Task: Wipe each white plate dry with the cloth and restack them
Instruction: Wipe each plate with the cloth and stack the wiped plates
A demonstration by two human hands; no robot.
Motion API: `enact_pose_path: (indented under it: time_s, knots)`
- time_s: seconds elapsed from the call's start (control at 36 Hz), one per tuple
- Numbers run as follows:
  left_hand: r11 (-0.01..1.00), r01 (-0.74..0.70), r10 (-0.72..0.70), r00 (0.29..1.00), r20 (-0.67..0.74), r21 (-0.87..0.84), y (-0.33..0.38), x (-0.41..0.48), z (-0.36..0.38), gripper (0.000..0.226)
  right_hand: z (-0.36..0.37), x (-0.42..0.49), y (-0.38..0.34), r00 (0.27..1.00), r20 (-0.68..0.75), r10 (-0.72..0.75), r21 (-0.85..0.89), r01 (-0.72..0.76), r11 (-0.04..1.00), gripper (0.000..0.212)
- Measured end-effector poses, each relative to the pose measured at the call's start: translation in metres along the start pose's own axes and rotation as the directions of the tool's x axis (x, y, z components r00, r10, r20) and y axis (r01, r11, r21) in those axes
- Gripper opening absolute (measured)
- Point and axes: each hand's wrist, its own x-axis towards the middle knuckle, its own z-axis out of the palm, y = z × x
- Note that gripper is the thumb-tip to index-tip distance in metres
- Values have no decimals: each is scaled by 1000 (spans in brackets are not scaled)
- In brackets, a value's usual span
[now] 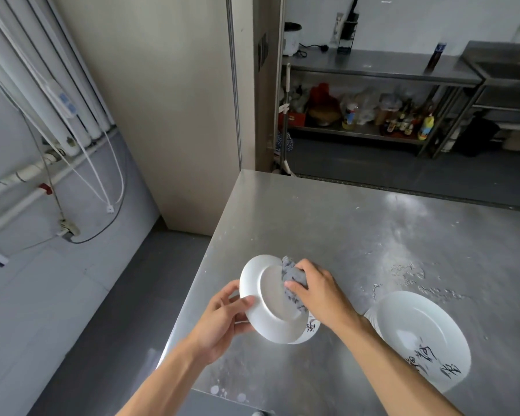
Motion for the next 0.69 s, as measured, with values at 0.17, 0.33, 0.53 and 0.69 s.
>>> enact_pose_path:
  time_s: [0.17,0.33,0.53,0.69]
  knots:
    - [999,-32,32,999,12,1,1,-1,10,33,10,1,-27,985,-168,-36,127,58,990,37]
    - [994,-94,90,994,-63,-59,3,5,5,24,13,-4,-55,951,-29,-308,113,309,944,41]
    - [985,-146,135,983,-123,-88,14,3,-16,30,14,-9,-43,966,17,-257,29,256,966,27]
    - [993,-116,115,993,-35,-30,11,-11,-19,40,7,2,-36,990,-132,-59,35,64,997,30]
